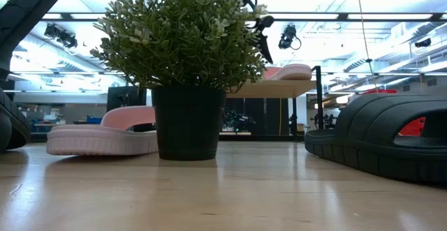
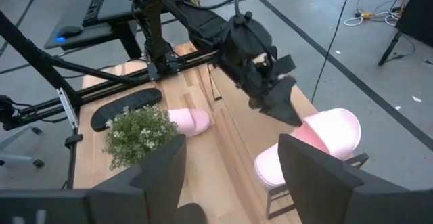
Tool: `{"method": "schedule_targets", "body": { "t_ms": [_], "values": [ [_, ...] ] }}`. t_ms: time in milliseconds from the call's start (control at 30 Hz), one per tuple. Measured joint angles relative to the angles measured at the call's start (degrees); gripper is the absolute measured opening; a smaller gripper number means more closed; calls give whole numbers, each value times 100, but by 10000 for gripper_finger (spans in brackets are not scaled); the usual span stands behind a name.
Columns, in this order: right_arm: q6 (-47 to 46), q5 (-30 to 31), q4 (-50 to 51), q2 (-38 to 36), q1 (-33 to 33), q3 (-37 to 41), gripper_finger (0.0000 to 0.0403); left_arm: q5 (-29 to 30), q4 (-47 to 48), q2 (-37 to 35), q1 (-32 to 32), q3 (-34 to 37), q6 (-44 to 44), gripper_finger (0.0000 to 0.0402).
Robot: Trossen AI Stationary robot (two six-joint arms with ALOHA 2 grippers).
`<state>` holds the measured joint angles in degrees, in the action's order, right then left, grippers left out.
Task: Pick and place slides into the shelf
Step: Put the right pink slipper on the shelf
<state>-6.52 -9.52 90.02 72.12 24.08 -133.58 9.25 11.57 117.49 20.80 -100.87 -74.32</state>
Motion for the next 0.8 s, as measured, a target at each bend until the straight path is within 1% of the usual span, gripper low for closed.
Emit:
{"method": "schedule_targets", "body": {
  "t_ms": [167,267,333,500,800],
  "values": [
    [-12,2,-1,0,2,0,240,136,-30,98,-44,3,0,112],
    [-57,2,0,0,2,0,240,357,-72,98,-47,1,141,111],
    [-57,0,0,0,0,0,240,370,-82,98,-36,1,280,112],
    [-57,2,-1,0,2,0,240,386,-89,98,4,1,302,108],
    [-59,2,0,0,0,0,240,394,-198,98,4,1,301,88]
  ]
}}
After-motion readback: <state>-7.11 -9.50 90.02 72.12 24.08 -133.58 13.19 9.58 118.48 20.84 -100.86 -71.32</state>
